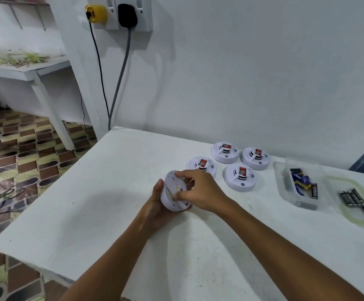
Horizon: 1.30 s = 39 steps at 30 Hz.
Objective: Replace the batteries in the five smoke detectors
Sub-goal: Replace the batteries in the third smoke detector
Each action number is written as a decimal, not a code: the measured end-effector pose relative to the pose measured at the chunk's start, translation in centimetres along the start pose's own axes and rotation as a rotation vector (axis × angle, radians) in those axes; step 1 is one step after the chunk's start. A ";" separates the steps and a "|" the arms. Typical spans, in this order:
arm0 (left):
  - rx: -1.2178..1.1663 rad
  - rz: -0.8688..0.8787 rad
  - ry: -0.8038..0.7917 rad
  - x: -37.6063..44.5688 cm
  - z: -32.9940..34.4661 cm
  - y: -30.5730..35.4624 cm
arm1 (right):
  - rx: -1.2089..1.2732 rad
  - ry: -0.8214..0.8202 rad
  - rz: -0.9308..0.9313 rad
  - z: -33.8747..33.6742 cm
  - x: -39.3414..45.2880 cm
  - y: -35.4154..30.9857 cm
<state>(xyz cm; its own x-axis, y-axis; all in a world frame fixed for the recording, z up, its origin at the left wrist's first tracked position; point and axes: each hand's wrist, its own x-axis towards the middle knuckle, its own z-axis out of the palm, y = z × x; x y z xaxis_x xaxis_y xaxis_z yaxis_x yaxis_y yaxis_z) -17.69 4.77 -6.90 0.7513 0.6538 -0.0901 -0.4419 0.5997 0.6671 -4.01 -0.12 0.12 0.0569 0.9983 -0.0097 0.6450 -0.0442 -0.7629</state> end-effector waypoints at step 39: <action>0.763 0.075 0.217 1.9 2.2 -3.5 | 0.936 0.267 0.322 -0.1 -5.4 10.0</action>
<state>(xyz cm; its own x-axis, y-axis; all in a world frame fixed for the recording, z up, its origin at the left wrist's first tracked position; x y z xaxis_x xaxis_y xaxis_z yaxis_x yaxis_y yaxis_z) -13.61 2.90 -7.84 0.5857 0.8024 -0.1145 0.0288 0.1206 0.9923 2.20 -5.93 -7.36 0.3641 0.8983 -0.2461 -0.2780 -0.1473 -0.9492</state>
